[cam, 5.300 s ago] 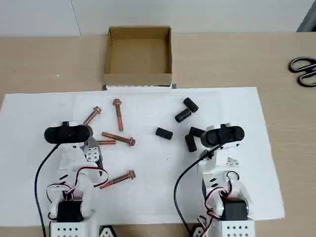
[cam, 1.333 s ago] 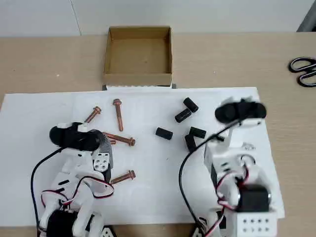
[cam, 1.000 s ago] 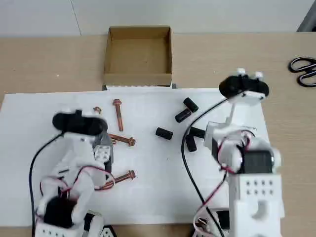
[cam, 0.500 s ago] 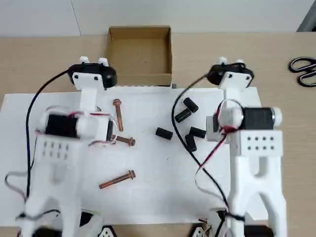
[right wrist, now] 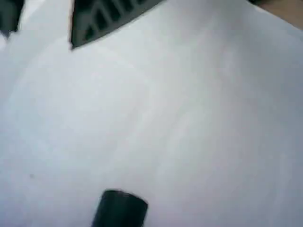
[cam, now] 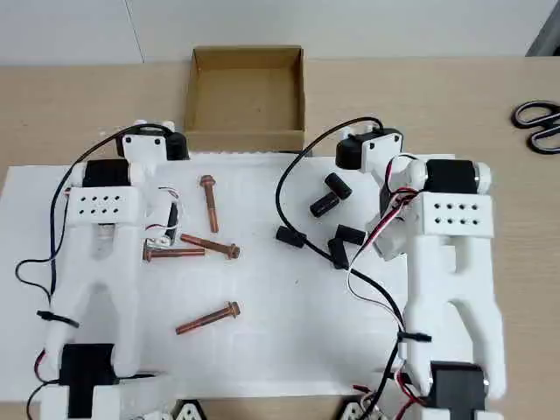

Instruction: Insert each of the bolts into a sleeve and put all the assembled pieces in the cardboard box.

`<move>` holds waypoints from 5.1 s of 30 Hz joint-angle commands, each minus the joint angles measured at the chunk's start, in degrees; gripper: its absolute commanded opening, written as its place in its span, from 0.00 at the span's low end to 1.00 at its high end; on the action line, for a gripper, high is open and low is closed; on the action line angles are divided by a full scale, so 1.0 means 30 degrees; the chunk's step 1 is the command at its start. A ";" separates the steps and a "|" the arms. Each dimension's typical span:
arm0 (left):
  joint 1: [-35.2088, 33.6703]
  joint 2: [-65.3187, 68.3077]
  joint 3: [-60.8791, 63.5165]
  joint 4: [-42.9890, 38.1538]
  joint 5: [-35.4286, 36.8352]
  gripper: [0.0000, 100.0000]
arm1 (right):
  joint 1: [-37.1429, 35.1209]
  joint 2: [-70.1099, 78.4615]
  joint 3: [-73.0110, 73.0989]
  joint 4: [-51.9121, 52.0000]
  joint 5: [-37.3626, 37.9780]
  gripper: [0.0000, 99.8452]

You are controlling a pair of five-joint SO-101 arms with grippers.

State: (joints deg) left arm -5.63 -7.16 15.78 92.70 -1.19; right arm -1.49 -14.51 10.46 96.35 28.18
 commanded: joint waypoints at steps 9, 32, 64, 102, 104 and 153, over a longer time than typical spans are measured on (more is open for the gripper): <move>-0.0117 -0.0029 -0.0278 -0.1582 -0.0029 0.01 | -0.3678 0.2300 -0.0850 0.0073 -0.5773 0.09; -0.0117 -0.0029 0.0952 -0.2930 -0.0029 0.01 | -0.4703 0.5875 -0.0791 -0.3473 -0.5714 0.09; -0.0117 0.0000 0.0952 -0.2989 -0.0029 0.01 | -0.4645 0.9099 -0.0821 -0.5524 -0.5597 0.16; 0.0850 0.0352 -0.6051 0.2579 0.0029 0.01 | -0.2271 0.3355 -0.1436 -0.1128 -0.5597 0.01; 0.1465 0.1172 -0.6637 0.2579 0.0645 0.01 | -0.1597 0.2916 -0.1436 -0.0513 -0.5626 0.01; 0.3341 1.4916 -1.8711 0.1729 0.9260 0.10 | 0.2418 -0.2212 0.3194 0.0659 -0.4952 0.01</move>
State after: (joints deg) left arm 4.84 37.32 -38.64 98.95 26.15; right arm 5.36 -19.16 20.31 97.41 12.70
